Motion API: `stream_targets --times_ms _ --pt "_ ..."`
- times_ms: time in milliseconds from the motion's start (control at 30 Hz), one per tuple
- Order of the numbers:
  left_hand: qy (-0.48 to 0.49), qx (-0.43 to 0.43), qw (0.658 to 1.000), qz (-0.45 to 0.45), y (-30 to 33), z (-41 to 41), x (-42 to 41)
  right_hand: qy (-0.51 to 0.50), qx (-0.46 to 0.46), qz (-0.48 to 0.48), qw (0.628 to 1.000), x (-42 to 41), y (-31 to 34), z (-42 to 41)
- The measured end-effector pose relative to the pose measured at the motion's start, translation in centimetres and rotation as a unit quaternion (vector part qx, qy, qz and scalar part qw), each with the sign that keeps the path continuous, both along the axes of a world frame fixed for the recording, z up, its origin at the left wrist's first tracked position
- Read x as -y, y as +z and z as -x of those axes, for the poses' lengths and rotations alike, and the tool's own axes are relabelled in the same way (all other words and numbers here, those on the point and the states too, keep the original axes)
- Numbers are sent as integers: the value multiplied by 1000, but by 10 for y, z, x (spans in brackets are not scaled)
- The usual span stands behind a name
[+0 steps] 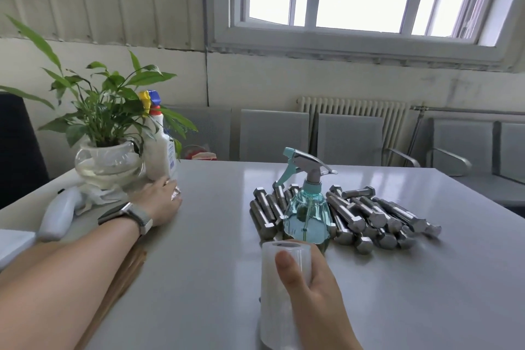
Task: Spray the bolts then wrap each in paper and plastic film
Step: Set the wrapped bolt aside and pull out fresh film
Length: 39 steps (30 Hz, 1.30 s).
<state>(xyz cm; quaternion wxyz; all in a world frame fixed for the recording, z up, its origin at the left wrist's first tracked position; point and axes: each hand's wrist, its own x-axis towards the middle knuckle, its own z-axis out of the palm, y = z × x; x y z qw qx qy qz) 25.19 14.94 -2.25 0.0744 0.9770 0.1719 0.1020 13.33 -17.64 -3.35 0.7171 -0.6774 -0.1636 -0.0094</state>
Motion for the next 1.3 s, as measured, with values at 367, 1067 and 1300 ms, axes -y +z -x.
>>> stream_targets --times_ms 367,1067,1300 --pt "11 57 998 -14 -6 -12 -6 6 -1 2 1000 1 -7 -6" --pt "-206 249 863 388 36 161 184 42 -57 -90 993 18 18 0" --pt "-244 234 873 351 11 165 195 11 3 -34 999 15 9 -3"
